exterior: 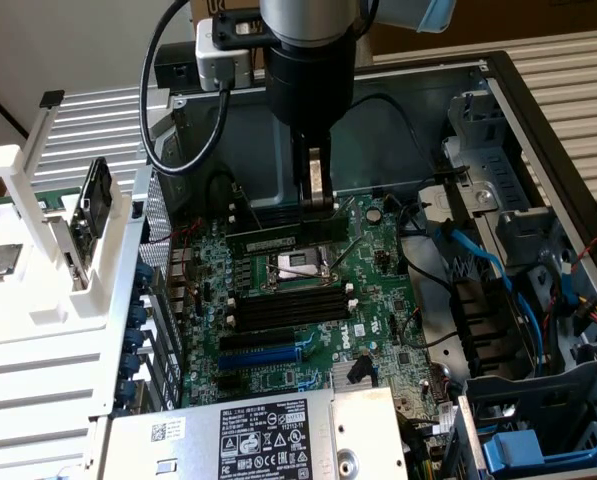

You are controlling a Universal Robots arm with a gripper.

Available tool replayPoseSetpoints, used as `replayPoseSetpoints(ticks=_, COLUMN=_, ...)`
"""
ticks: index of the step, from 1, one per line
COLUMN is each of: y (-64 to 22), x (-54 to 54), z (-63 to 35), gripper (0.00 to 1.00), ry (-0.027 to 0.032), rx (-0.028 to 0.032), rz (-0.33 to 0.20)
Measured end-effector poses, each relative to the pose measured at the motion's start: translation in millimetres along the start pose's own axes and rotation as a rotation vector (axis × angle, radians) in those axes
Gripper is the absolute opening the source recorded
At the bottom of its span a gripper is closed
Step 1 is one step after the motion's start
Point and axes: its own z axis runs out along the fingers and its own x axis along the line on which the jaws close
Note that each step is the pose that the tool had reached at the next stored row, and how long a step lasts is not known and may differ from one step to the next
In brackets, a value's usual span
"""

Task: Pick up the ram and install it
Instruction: 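Insert the ram into the slot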

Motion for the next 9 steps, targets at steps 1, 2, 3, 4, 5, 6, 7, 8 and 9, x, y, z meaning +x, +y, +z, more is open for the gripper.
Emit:
replayPoseSetpoints(ticks=1, y=-0.1, x=-0.4, z=0.7, gripper=0.12, ry=0.0009, rx=0.0001, rz=0.0)
replayPoseSetpoints(ticks=2, y=-0.2, x=-0.5, z=1.8, gripper=0.12, ry=0.0011, rx=0.0001, rz=0.0)
replayPoseSetpoints(ticks=3, y=-0.2, x=-0.7, z=3.0, gripper=0.12, ry=0.0016, rx=0.0001, rz=0.0)
replayPoseSetpoints(ticks=4, y=-0.2, x=-0.6, z=4.5, gripper=0.12, ry=0.0018, rx=0.0, rz=0.0)
replayPoseSetpoints(ticks=5, y=-0.1, x=-0.5, z=5.8, gripper=0.12, ry=0.0019, rx=0.0, rz=0.0)
replayPoseSetpoints(ticks=6, y=-0.2, x=-0.4, z=7.5, gripper=0.12, ry=0.0019, rx=0.0, rz=0.0)
replayPoseSetpoints(ticks=7, y=-0.2, x=-0.4, z=9.3, gripper=0.12, ry=0.0019, rx=0.0, rz=0.0)
replayPoseSetpoints(ticks=8, y=-0.3, x=-0.2, z=11.1, gripper=0.12, ry=0.0018, rx=0.0001, rz=0.0)
replayPoseSetpoints(ticks=9, y=-0.3, x=-0.2, z=12.9, gripper=0.12, ry=0.0019, rx=0.0001, rz=0.0)
